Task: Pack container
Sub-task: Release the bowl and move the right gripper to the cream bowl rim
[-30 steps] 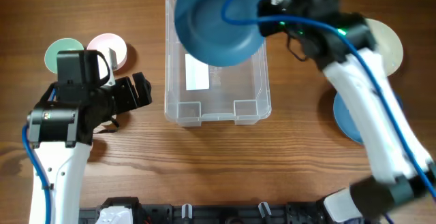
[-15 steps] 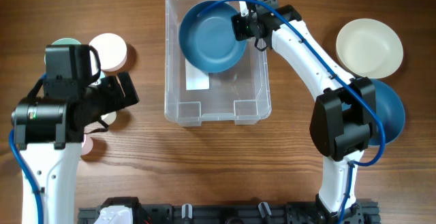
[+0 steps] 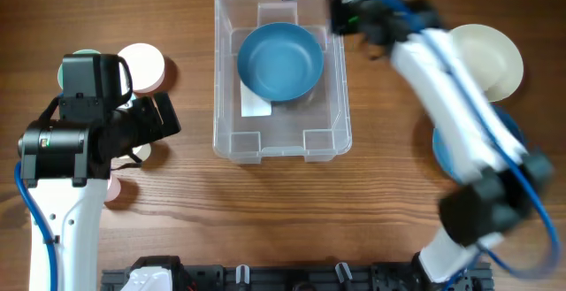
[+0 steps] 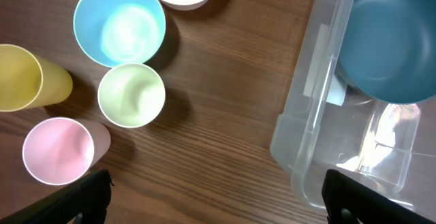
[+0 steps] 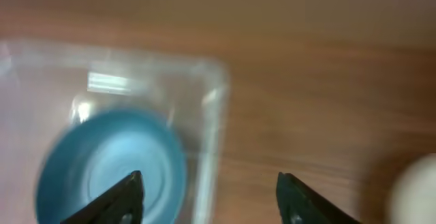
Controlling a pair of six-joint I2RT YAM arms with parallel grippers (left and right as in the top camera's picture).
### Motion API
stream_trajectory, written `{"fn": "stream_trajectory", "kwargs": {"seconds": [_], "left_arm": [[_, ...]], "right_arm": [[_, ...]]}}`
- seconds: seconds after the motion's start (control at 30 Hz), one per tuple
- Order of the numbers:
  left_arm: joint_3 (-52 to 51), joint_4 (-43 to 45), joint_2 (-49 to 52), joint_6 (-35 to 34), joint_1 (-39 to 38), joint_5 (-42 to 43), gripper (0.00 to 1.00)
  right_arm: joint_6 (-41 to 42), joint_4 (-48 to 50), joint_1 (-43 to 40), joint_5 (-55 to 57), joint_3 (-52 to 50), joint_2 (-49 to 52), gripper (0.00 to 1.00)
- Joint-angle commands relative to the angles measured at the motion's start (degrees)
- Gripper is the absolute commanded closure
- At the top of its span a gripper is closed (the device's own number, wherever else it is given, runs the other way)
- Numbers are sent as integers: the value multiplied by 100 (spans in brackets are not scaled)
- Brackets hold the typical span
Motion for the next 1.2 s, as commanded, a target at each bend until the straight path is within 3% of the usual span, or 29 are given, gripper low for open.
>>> {"fn": "stream_trajectory", "kwargs": {"seconds": [0.0, 0.1, 0.17, 0.37, 0.5, 0.7, 0.83, 0.93, 1.1, 1.17], "left_arm": [[96, 22, 4, 70, 11, -98, 0], [96, 24, 4, 70, 11, -96, 0], [96, 24, 4, 70, 11, -96, 0], [96, 22, 4, 68, 11, -96, 0], [96, 22, 4, 66, 11, -96, 0], [96, 22, 4, 48, 11, -94, 0], [96, 22, 4, 46, 9, -92, 0], [96, 22, 4, 48, 9, -94, 0], [96, 22, 4, 48, 9, -92, 0], [96, 22, 4, 48, 11, -92, 0]], "right_arm": [[787, -358, -1176, 339, 74, -756, 35], [234, -778, -2138, -186, 2, -588, 33], [-83, -953, -2487, -236, -168, -208, 25], [-568, -1038, -2623, -240, -203, 1333, 17], [-568, -866, -2623, -275, -203, 2068, 17], [-575, -647, -2621, -649, -203, 2487, 30], [-684, -671, -2621, -651, -203, 2664, 30], [-699, -667, -2601, -647, -203, 2723, 39], [-699, -649, -2599, -647, -203, 2723, 69], [-697, -647, -2599, -647, -203, 2723, 74]]}}
